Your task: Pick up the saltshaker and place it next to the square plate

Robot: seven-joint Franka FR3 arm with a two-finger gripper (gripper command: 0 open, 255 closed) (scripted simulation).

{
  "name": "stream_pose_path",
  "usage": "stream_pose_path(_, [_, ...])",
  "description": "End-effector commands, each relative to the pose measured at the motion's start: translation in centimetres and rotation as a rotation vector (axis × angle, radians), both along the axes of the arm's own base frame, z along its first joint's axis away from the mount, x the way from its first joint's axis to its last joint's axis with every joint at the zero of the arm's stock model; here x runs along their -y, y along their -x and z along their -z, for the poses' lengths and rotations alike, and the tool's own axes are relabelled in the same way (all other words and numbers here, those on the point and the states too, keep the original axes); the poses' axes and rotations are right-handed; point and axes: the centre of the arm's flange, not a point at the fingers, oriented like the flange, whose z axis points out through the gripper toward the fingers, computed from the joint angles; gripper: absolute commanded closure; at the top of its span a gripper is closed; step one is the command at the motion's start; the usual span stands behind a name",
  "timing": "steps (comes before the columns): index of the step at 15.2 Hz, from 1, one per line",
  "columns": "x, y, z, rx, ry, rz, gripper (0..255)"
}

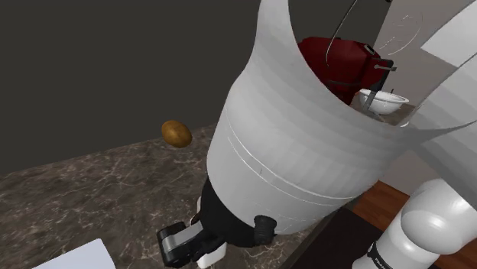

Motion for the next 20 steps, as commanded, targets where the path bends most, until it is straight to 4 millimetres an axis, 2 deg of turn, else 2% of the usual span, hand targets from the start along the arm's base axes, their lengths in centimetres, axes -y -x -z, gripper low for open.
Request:
stream_pose_path(1, [0.0,0.1,1.1,0.000,0.000,0.000,255])
stream_pose_path(19, [0.0,0.1,10.8,0.000,0.000,0.000,255])
stream_pose_path(20, [0.0,0.1,10.8,0.000,0.000,0.000,255])
